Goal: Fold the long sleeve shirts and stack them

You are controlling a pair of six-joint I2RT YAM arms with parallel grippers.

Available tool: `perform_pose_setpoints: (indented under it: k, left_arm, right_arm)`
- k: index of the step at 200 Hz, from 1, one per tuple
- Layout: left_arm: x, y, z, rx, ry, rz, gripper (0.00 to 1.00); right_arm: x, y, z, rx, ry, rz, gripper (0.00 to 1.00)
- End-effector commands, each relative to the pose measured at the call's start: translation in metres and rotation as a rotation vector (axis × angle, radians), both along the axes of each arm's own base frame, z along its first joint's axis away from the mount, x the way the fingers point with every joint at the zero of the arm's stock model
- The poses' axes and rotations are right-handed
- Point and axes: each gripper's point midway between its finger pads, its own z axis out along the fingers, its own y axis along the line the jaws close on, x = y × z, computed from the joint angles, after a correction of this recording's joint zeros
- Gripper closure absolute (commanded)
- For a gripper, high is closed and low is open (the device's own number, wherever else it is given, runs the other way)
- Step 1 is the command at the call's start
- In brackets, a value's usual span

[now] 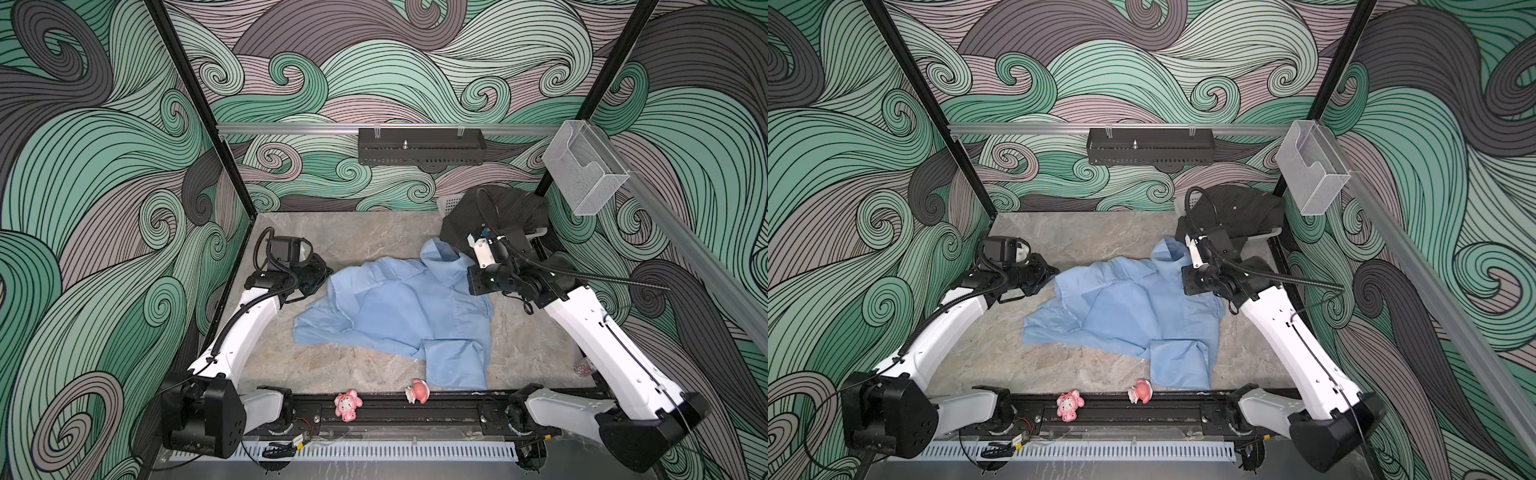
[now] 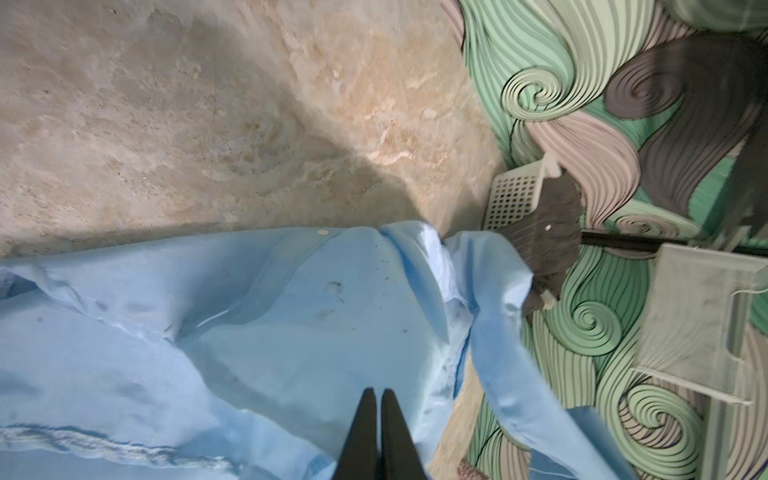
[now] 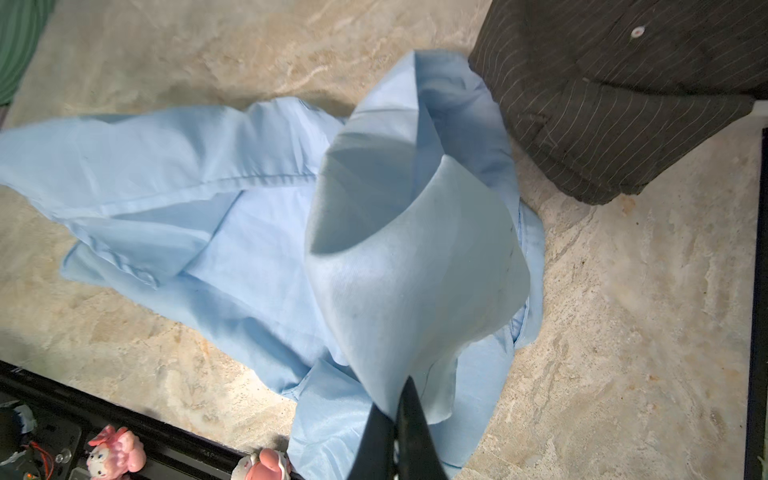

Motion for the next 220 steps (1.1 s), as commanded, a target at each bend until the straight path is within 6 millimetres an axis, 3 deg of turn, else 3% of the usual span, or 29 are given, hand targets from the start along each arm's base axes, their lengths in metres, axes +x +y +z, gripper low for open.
perform_pose_setpoints:
  k: [1, 17, 36, 65, 92, 118, 154, 220]
  left_arm:
    - [-0.019, 0.0, -0.038, 0.021, 0.153, -0.074, 0.82]
    - [-0.018, 0.002, -0.052, 0.02, 0.184, -0.06, 0.68]
    - [-0.021, 0.006, -0.054, 0.036, 0.18, -0.049, 0.49]
    - [-0.04, 0.009, -0.032, 0.049, 0.088, -0.062, 0.38]
    - [-0.073, 0.014, -0.008, 0.07, -0.02, -0.071, 0.28]
    - [-0.1, 0.005, 0.006, 0.006, -0.124, -0.065, 0.02]
    - [-0.114, -0.016, -0.014, -0.067, -0.096, -0.024, 0.02]
    - [-0.088, -0.046, -0.028, -0.033, -0.164, -0.072, 0.27]
  right_arm:
    - [-0.006, -0.002, -0.001, -0.015, 0.011, 0.017, 1.0]
    - [-0.008, -0.002, -0.007, -0.019, 0.028, 0.019, 1.0]
    - [-0.01, -0.001, -0.012, -0.016, 0.045, 0.023, 1.0]
    - [-0.01, -0.001, -0.018, -0.022, 0.058, 0.024, 1.0]
    - [-0.009, 0.0, -0.021, -0.024, 0.065, 0.028, 1.0]
    - [-0.008, 0.0, -0.022, -0.033, 0.065, 0.028, 1.0]
    - [-0.006, 0.0, -0.027, -0.038, 0.08, 0.023, 1.0]
    - [-0.008, 0.003, -0.036, -0.029, 0.105, 0.029, 1.0]
